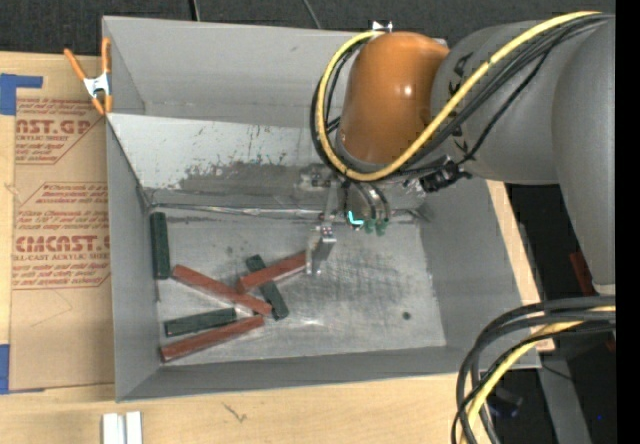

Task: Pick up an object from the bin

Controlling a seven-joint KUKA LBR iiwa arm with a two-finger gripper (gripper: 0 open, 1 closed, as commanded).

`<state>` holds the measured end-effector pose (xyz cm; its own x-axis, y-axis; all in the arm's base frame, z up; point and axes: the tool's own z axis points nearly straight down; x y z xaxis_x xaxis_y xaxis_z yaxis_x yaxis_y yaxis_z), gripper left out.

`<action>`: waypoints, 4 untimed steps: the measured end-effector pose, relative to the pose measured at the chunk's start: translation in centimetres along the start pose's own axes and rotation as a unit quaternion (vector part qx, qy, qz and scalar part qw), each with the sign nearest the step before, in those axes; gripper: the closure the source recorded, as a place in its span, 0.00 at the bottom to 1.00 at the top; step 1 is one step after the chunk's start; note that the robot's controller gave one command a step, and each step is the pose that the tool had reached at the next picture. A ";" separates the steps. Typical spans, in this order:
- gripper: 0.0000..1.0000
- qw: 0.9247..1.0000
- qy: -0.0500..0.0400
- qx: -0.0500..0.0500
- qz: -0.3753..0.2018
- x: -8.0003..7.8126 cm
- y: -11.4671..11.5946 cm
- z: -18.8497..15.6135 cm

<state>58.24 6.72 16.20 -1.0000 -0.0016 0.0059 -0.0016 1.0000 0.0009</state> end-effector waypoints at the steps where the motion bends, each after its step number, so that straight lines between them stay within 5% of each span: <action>1: 0.00 1.000 -0.004 0.000 0.001 -0.2 0.0 -0.5; 2: 1.00 0.999 -0.003 0.000 -0.034 1.6 0.2 7.8; 3: 1.00 0.999 -0.003 0.000 -0.034 1.6 0.2 7.8; 4: 1.00 0.999 -0.004 0.000 -0.034 1.2 0.3 -5.5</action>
Offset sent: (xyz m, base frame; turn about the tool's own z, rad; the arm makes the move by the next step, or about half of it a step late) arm -0.0167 0.0014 -0.0776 -0.0685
